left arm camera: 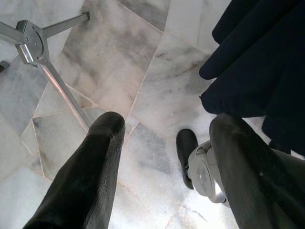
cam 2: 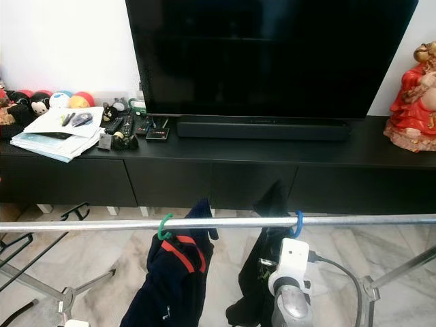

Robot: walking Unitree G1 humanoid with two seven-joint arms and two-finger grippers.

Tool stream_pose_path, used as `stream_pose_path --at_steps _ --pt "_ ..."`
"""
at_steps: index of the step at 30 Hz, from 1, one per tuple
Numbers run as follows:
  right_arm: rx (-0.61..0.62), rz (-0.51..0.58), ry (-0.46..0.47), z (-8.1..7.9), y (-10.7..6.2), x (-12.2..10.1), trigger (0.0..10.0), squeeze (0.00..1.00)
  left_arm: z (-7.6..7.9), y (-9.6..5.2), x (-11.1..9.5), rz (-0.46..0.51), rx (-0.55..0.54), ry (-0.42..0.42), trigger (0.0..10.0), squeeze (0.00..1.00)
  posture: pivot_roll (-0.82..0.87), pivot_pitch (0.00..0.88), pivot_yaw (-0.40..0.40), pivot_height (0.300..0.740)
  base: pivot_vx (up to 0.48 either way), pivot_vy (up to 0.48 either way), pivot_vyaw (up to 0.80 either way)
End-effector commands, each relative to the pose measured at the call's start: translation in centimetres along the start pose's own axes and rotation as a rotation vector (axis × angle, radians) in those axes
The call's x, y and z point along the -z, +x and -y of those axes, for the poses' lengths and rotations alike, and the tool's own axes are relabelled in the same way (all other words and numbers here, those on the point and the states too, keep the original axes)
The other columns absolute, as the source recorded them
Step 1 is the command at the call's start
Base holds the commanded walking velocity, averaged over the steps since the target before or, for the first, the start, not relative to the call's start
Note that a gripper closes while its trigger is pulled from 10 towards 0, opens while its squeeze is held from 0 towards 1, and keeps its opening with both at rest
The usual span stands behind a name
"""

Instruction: Hang hanger

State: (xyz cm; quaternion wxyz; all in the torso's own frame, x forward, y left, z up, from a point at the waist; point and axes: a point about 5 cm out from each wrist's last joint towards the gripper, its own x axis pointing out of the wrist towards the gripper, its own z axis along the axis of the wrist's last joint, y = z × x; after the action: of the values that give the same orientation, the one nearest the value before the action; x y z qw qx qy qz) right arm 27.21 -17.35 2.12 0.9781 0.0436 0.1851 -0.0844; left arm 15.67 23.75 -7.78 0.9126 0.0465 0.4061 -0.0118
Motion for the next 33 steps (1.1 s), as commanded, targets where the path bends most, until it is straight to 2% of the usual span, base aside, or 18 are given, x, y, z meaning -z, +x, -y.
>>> stream_pose_path --at_steps 1,6,11,22,23,27,33 --pt "0.007 0.094 0.013 0.0 0.1 -1.8 0.0 0.0 0.0 -0.2 0.5 -0.016 0.002 0.002 10.0 0.0 0.06 0.003 0.018 0.74 0.0 0.0 0.0" --pt "0.01 0.161 0.016 0.3 -0.3 -2.4 0.0 0.0 0.2 -0.1 0.4 -0.016 0.005 0.005 10.0 0.0 0.06 0.0 0.019 0.74 0.0 0.0 0.0" --pt "0.001 0.175 0.011 0.4 -0.7 -2.3 0.0 0.0 0.3 -0.1 0.4 -0.018 0.01 0.008 10.0 0.0 0.05 0.0 0.017 0.74 0.0 0.0 0.0" --pt "-0.002 0.141 -0.024 1.2 -3.1 -0.5 0.0 0.0 0.6 -0.1 0.7 -0.024 0.017 0.008 10.0 0.0 0.05 0.0 0.006 0.74 0.0 0.0 0.0" --pt "0.0 0.138 -0.028 1.5 -3.7 -0.2 0.0 0.0 0.7 -0.2 0.8 -0.025 0.018 0.008 10.0 0.0 0.05 0.0 0.004 0.74 0.0 0.0 0.0" --pt "0.012 0.09 -0.041 2.3 -4.8 1.0 0.0 0.0 0.8 -0.2 1.0 -0.028 0.021 0.008 10.0 0.0 0.04 0.0 0.002 0.74 0.0 0.0 0.0" --pt "0.02 0.024 -0.057 2.8 -5.4 2.7 0.0 0.0 0.9 -0.2 0.9 -0.02 0.021 0.001 10.0 0.0 0.05 0.0 -0.003 0.74 0.0 0.0 0.0"
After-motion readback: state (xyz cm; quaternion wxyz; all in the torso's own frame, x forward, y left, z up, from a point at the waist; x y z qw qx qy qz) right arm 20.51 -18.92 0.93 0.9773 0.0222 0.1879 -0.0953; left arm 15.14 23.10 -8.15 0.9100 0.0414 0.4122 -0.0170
